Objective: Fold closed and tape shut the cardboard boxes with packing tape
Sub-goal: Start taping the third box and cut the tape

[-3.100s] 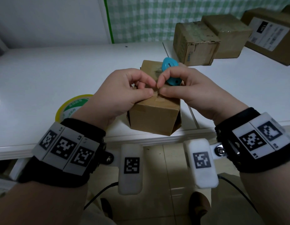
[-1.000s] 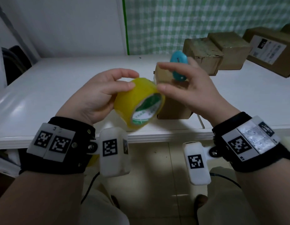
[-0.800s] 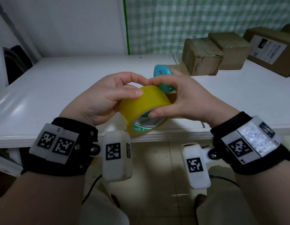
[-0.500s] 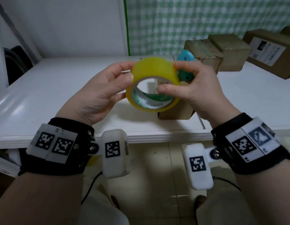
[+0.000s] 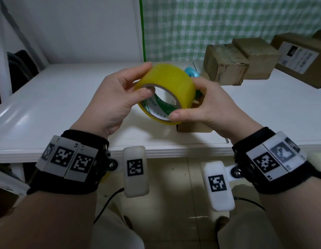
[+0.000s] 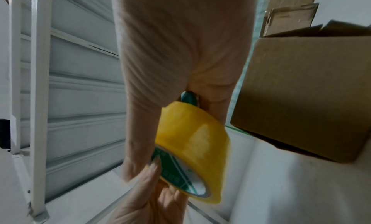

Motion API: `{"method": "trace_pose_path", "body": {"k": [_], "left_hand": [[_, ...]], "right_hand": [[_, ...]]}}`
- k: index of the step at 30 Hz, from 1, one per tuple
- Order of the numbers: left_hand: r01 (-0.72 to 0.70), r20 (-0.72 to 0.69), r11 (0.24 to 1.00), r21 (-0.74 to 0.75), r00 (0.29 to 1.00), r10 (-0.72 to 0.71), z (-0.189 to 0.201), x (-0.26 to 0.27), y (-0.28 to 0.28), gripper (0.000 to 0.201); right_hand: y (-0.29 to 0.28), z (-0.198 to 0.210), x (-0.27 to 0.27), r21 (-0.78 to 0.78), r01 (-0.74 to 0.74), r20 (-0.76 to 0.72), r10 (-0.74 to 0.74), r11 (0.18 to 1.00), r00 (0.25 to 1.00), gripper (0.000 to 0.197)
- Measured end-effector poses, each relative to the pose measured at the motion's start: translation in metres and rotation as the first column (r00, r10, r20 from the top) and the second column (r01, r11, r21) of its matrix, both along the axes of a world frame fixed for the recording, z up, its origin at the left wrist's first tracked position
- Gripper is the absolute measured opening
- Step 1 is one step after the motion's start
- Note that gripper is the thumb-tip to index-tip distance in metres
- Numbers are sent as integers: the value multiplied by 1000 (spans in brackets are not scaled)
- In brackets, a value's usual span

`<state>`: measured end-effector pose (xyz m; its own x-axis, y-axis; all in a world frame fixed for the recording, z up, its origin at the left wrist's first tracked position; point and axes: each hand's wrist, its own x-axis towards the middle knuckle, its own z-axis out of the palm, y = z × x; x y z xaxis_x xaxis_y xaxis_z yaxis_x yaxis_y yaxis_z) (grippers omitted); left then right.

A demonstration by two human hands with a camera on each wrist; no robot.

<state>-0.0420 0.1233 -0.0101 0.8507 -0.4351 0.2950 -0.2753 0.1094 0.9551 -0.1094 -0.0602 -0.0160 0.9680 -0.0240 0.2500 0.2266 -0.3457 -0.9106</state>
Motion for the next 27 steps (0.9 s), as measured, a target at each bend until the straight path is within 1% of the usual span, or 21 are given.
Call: {"method": "trace_pose_path", "body": {"k": [3,5,9,12,15,18,22,25,27], "left_hand": [[-4,26,998,64,1000,3,-2,0,1,52],[-18,61,991,132,998,10,-2,-3,2,54],[-36,130,960,279,992,-1,1,-12,4,59],[-20,109,937,348,994,-19,5,-23,7,62],[-7,84,921,390,996,-28,8,-37,10,65],[-4,84,905,426,996,-35,11,-49,13,66],[7,105,895,446,993,-60,19,-65,16,66],[86,97,889,449,985,-144,26,-78,16,68],[131,120,870,475,970,-212,30,-85,15,71]], "right_hand": [[6,-2,-4,33,-79,-50,80,996,996,67],[8,-3,-7,30,-95,-60,97,995,993,71],[12,-4,-15,-75,-42,-45,39,996,998,72],[16,-3,-26,-167,13,-37,-19,986,999,67],[18,-2,-38,-267,37,-12,-42,963,999,58],[21,3,-49,-356,49,12,-48,933,999,59],[25,7,-60,-421,72,35,-62,904,997,60],[26,12,-69,-412,76,18,-76,908,997,59],[26,16,-75,-347,49,-8,-55,937,998,59]]}}
